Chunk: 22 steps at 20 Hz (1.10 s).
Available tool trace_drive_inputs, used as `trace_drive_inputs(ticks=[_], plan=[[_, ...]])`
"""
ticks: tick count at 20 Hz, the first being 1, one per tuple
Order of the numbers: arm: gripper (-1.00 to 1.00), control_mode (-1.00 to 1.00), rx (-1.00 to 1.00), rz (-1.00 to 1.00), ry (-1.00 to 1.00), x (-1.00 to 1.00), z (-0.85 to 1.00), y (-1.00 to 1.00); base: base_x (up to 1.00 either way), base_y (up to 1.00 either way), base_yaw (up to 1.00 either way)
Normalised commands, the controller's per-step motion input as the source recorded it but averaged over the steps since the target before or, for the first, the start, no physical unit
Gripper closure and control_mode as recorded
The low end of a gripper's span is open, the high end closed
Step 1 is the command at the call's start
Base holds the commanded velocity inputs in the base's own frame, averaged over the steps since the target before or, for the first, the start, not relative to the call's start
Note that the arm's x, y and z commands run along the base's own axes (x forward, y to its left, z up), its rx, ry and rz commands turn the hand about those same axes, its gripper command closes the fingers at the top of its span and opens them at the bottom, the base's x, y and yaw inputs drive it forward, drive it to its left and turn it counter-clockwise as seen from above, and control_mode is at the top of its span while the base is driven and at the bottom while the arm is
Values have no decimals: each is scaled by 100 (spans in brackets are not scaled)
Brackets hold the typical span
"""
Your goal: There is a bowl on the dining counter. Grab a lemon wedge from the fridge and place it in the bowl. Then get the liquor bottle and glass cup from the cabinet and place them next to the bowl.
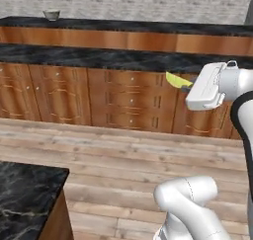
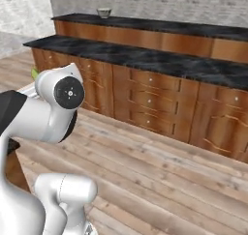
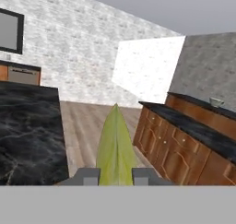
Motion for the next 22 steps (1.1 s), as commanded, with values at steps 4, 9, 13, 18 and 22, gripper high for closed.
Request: trace_drive_inputs(ticks=[4,9,13,18,22], plan=[[100,100,0,0,0,0,0,0,100,-27,40],[100,100,0,0,0,0,0,0,100,-23,43],[100,100,0,0,0,0,0,0,100,-19,42],[100,100,0,0,0,0,0,0,100,-4,36],[100,100,0,0,0,0,0,0,100,2,25]])
